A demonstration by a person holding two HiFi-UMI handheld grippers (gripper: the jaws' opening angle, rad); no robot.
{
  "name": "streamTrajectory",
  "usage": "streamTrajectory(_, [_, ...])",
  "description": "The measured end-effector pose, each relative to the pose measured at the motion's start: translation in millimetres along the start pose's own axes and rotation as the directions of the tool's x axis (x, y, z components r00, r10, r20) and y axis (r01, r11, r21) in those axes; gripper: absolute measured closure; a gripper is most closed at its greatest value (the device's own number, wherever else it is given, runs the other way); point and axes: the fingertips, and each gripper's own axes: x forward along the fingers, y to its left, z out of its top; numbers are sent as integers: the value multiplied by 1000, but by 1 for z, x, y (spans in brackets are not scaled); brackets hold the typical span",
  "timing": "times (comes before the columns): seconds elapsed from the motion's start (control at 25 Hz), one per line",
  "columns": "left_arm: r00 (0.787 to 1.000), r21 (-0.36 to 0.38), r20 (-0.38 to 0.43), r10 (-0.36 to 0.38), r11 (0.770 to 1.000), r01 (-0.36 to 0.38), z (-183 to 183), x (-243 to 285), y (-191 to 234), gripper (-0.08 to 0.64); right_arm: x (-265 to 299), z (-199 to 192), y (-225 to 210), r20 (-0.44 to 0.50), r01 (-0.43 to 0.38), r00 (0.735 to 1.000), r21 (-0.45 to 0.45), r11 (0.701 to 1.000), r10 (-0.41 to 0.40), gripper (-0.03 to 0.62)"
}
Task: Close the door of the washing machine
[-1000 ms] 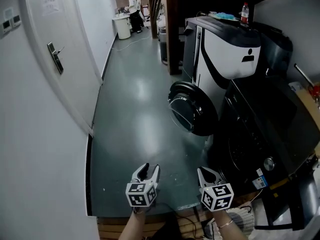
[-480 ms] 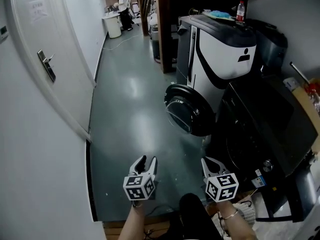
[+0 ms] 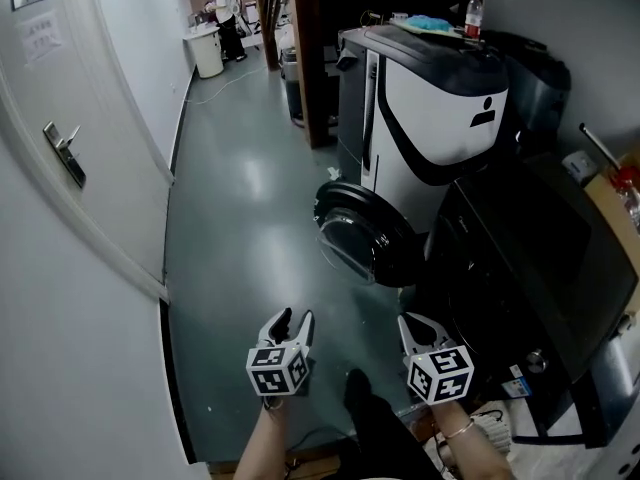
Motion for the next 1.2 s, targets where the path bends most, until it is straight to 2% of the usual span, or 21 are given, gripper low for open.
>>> streamTrajectory(0.2, [999, 37, -35, -21, 999, 22, 30, 77, 4, 371, 50, 23, -35, -25, 1, 1000, -5, 1000, -1, 584])
streamTrajectory(0.36, [996, 104, -73, -46, 993, 54, 61, 140, 1, 371, 87, 43, -65, -37, 11, 999, 26, 1000, -10, 584])
streamTrajectory(0.64, [984, 238, -143, -106, 961, 138, 98, 254, -13, 367, 148, 64, -119, -45, 39, 998, 54, 998, -37, 584])
streamTrajectory(1.0, [954, 387, -241, -178, 884, 262, 117, 365, -49, 343, 191, 64, -175, -71, 85, 994, 104, 991, -78, 584])
streamTrajectory(1.12, [944, 435, -275, -183, 852, 291, 119, 390, -54, 342, 198, 62, -187, -78, 98, 993, 116, 988, -90, 584])
streamTrajectory(1.2, [935, 476, -304, -182, 821, 315, 119, 406, -55, 339, 201, 60, -193, -82, 105, 992, 126, 987, -95, 584])
